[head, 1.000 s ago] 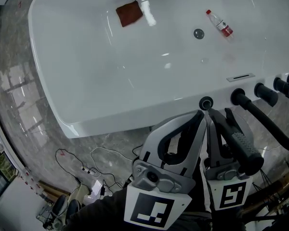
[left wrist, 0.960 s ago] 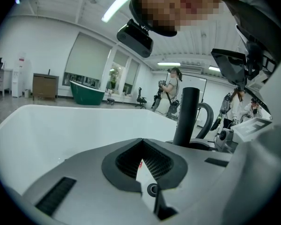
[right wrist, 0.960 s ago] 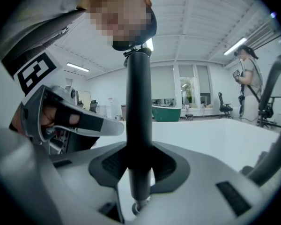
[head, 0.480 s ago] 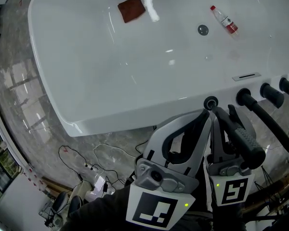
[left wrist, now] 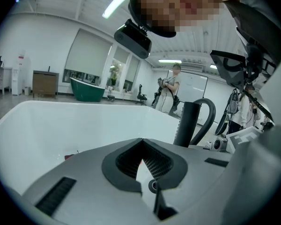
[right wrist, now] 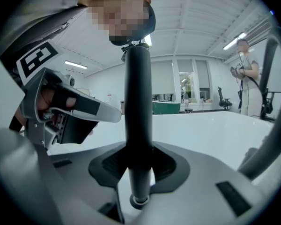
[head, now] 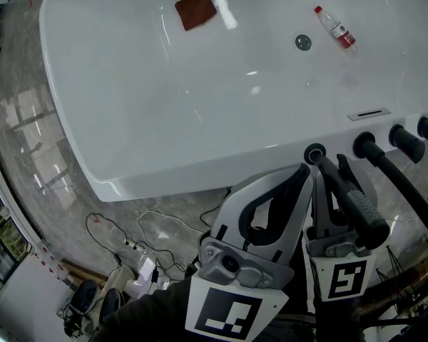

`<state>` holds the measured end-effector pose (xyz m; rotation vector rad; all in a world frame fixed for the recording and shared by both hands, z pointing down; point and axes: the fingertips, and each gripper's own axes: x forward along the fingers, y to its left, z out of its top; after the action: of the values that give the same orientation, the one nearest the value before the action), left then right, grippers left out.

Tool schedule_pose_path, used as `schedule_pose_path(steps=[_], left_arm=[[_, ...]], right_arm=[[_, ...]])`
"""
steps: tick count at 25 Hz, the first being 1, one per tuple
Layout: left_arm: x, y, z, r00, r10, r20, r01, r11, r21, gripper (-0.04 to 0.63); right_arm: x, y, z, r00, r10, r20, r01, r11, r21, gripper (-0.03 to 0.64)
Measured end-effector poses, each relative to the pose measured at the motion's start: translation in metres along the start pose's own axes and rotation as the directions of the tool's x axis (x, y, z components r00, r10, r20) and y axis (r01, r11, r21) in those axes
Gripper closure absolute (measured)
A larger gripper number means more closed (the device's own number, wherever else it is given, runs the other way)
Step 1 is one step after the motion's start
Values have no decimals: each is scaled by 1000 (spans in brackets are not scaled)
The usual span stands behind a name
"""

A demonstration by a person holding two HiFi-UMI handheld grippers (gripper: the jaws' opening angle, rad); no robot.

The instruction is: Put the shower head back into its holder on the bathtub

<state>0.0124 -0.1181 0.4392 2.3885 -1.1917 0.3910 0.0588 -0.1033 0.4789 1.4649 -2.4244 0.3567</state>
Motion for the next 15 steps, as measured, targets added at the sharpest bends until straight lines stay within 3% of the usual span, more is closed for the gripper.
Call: schedule_pose_path(steps=[10, 15], left_arm=[[-5, 3, -9, 999, 15, 31, -15, 1000, -1, 592], [0, 5, -11, 1000, -6, -4, 6, 1000, -4, 592]], right_arm=[[4, 0, -15, 999, -11, -36, 11, 1000, -7, 491], [4, 1, -21, 999, -16, -51, 16, 1000, -5, 492]])
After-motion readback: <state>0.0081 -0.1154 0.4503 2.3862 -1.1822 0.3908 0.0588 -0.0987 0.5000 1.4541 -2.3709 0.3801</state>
